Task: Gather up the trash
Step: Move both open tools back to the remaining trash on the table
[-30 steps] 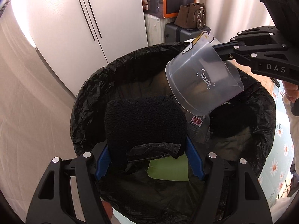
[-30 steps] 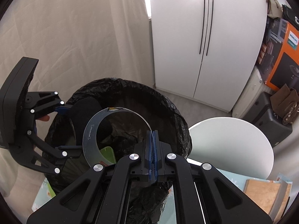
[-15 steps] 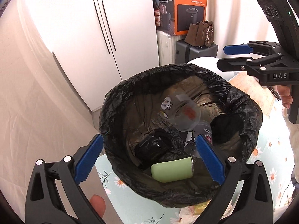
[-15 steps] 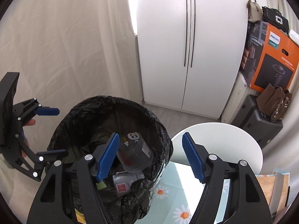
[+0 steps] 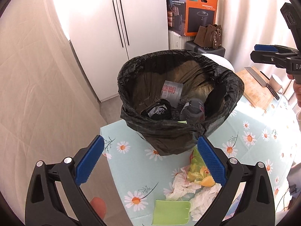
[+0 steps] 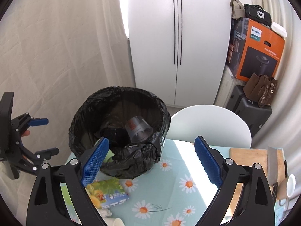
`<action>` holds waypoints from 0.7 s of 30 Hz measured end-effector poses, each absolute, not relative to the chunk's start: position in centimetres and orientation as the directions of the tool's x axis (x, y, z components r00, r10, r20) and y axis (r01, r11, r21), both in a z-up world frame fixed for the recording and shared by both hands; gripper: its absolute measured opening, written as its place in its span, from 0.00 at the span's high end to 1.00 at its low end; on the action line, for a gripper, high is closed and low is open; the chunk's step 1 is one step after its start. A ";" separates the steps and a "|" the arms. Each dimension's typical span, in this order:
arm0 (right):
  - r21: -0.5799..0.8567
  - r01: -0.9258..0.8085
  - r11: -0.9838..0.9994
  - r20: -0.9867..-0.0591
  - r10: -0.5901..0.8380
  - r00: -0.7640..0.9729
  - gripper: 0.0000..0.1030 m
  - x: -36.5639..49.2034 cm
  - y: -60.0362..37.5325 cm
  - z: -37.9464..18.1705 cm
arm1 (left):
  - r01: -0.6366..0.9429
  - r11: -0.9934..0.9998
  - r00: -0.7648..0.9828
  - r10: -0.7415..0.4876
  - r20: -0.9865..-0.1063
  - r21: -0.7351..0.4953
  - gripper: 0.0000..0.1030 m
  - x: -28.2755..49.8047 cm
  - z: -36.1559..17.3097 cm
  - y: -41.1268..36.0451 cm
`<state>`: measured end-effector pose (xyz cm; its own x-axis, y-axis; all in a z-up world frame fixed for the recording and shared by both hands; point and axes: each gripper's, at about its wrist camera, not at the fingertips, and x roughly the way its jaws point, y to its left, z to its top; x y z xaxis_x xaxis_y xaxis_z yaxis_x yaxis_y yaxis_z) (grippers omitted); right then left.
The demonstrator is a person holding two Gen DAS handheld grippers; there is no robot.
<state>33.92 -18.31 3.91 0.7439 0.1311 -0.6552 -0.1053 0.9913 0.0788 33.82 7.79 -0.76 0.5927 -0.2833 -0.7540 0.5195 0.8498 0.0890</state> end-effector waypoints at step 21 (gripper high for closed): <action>0.009 -0.071 0.997 -0.810 0.048 0.585 0.14 23.2 -14.7 -4.1 | 0.516 0.857 0.468 -0.279 -0.838 0.003 0.06 26.1 -8.1 11.7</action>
